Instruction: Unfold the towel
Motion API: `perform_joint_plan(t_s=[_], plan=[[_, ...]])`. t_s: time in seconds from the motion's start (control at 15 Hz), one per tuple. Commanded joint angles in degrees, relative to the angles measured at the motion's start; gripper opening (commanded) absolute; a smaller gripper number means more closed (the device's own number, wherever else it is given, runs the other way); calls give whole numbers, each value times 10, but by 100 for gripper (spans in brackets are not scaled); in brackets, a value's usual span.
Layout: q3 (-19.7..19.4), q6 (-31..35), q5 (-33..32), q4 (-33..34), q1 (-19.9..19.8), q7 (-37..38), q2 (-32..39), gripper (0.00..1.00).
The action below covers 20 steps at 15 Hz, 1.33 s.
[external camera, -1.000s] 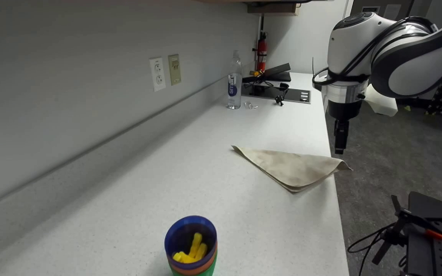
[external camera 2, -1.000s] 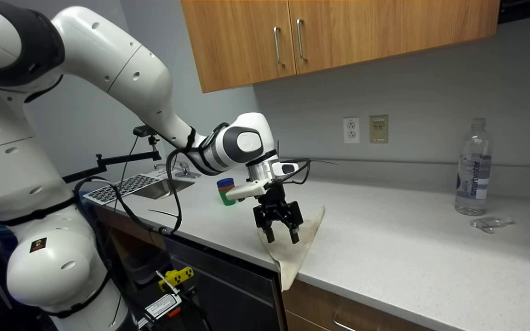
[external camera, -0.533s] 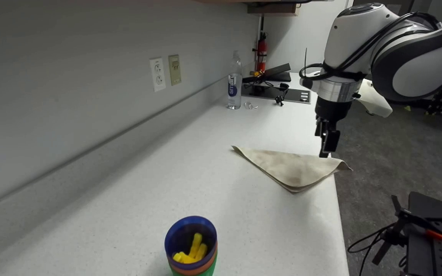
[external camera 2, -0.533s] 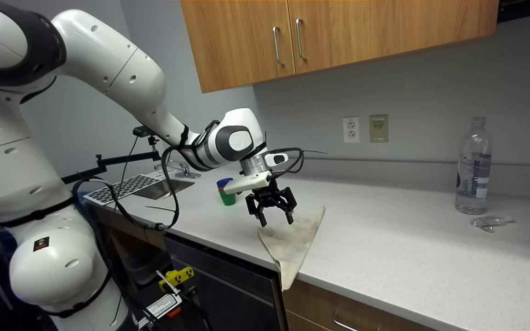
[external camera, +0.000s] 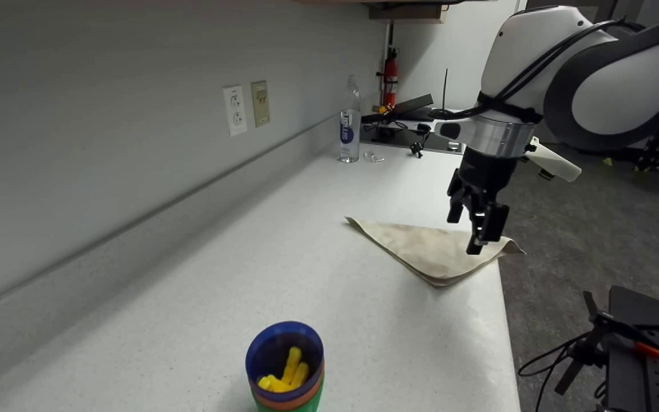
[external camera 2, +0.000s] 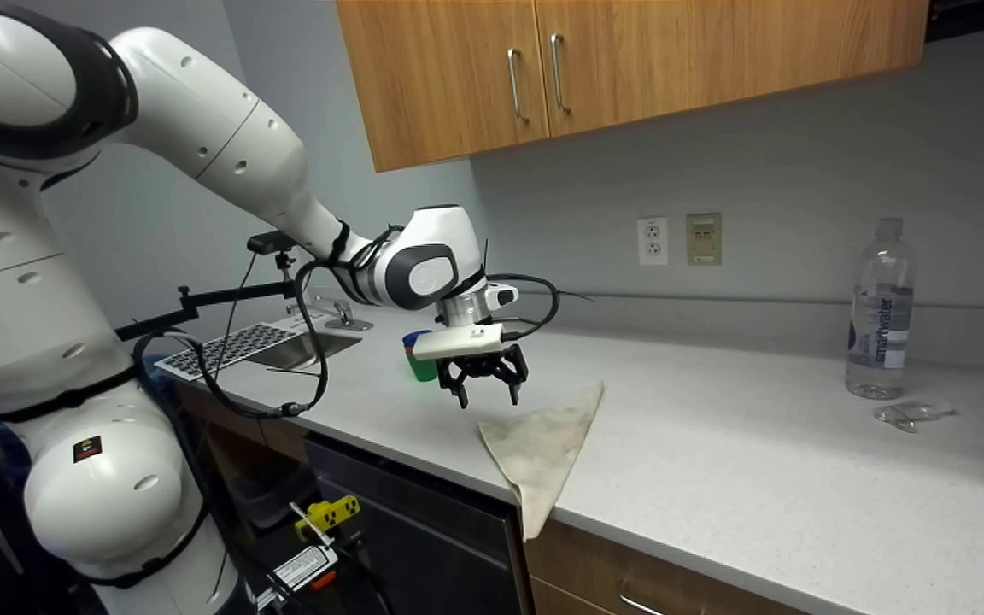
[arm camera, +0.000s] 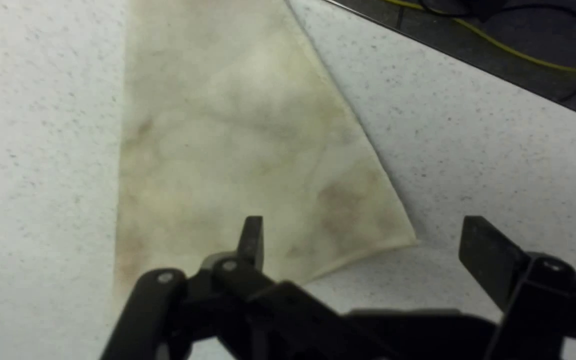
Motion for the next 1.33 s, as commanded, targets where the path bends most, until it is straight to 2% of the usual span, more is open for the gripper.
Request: perform_joint_plan(t_s=[0.0, 0.53, 0.87, 1.27], plan=[[2, -1, 12, -1, 2, -12, -3, 100], [2, -1, 17, -5, 4, -17, -6, 100], [8, 12, -29, 8, -1, 7, 25, 100], [21, 36, -47, 7, 4, 20, 44, 100]])
